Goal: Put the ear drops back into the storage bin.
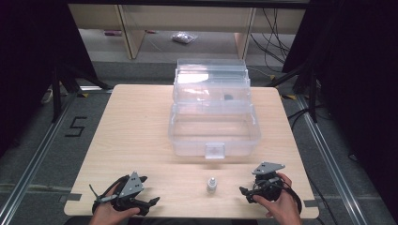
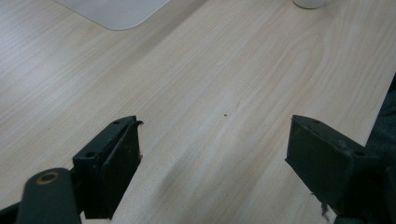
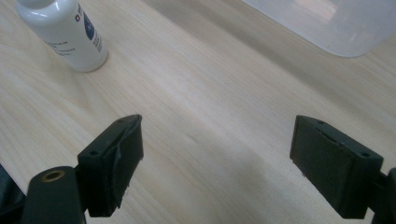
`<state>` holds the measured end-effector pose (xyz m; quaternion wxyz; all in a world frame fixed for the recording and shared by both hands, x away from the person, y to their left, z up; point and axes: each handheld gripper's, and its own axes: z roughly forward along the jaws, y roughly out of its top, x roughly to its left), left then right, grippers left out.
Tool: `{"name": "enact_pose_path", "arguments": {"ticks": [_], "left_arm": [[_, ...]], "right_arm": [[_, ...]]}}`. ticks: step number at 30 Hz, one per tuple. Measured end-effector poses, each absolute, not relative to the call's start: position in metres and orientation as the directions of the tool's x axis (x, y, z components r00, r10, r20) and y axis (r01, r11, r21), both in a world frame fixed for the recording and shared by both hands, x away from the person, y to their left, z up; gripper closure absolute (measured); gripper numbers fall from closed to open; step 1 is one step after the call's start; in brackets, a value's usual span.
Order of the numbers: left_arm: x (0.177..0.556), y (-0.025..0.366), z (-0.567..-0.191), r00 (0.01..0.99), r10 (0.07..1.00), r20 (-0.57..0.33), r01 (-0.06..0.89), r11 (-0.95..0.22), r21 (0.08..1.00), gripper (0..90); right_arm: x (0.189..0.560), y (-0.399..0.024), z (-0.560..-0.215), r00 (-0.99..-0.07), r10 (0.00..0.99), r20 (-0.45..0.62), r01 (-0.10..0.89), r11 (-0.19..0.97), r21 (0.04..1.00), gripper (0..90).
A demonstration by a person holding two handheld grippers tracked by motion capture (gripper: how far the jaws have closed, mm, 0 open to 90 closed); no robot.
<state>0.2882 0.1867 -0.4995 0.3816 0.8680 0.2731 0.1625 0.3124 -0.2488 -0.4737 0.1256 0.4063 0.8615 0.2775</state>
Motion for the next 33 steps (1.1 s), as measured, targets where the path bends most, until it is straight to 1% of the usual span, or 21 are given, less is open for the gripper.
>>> {"name": "enact_pose_path", "arguments": {"ticks": [5, 8, 10, 12, 14, 20, 23, 24, 27, 30, 33], "left_arm": [[0.288, 0.187, -0.5, 0.797, 0.599, 0.075, 0.349, -0.558, 0.753, 17.1], [0.289, 0.187, -0.5, 0.794, 0.602, 0.086, 0.348, -0.566, 0.747, 17.0], [0.289, 0.187, -0.5, 0.795, 0.6, 0.085, 0.347, -0.566, 0.748, 17.0], [0.289, 0.187, -0.5, 0.796, 0.6, 0.085, 0.347, -0.565, 0.748, 17.0], [0.289, 0.187, -0.5, 0.79, 0.608, 0.077, 0.356, -0.558, 0.75, 17.0], [0.289, 0.188, -0.5, 0.793, 0.603, 0.081, 0.348, -0.56, 0.752, 17.0], [0.289, 0.187, -0.501, 0.791, 0.608, 0.067, 0.357, -0.547, 0.757, 17.0], [0.289, 0.187, -0.5, 0.793, 0.605, 0.075, 0.354, -0.557, 0.751, 17.1], [0.289, 0.187, -0.501, 0.792, 0.606, 0.073, 0.354, -0.553, 0.754, 17.0], [0.289, 0.187, -0.501, 0.791, 0.608, 0.067, 0.356, -0.547, 0.758, 17.1], [0.289, 0.187, -0.5, 0.793, 0.604, 0.073, 0.354, -0.555, 0.753, 17.1]], "right_arm": [[0.312, -0.246, -0.473, -0.638, 0.77, 0.02, 0.638, 0.514, 0.573, 18.1], [0.312, -0.244, -0.469, -0.671, 0.742, 0.0, 0.619, 0.559, 0.552, 18.1], [0.312, -0.242, -0.469, -0.679, 0.734, -0.013, 0.607, 0.571, 0.552, 18.1], [0.312, -0.241, -0.467, -0.681, 0.732, -0.004, 0.615, 0.575, 0.54, 18.2], [0.313, -0.239, -0.464, -0.706, 0.708, -0.024, 0.593, 0.609, 0.527, 18.6], [0.315, -0.232, -0.458, -0.735, 0.677, -0.039, 0.568, 0.646, 0.51, 19.4], [0.315, -0.229, -0.457, -0.735, 0.676, -0.039, 0.571, 0.65, 0.501, 19.7], [0.315, -0.227, -0.457, -0.744, 0.666, -0.046, 0.561, 0.661, 0.498, 19.7], [0.314, -0.223, -0.455, -0.74, 0.671, -0.043, 0.571, 0.661, 0.486, 19.7], [0.316, -0.217, -0.453, -0.768, 0.638, -0.05, 0.543, 0.691, 0.477, 19.8], [0.316, -0.212, -0.451, -0.762, 0.646, -0.039, 0.559, 0.688, 0.463, 19.8]]}}
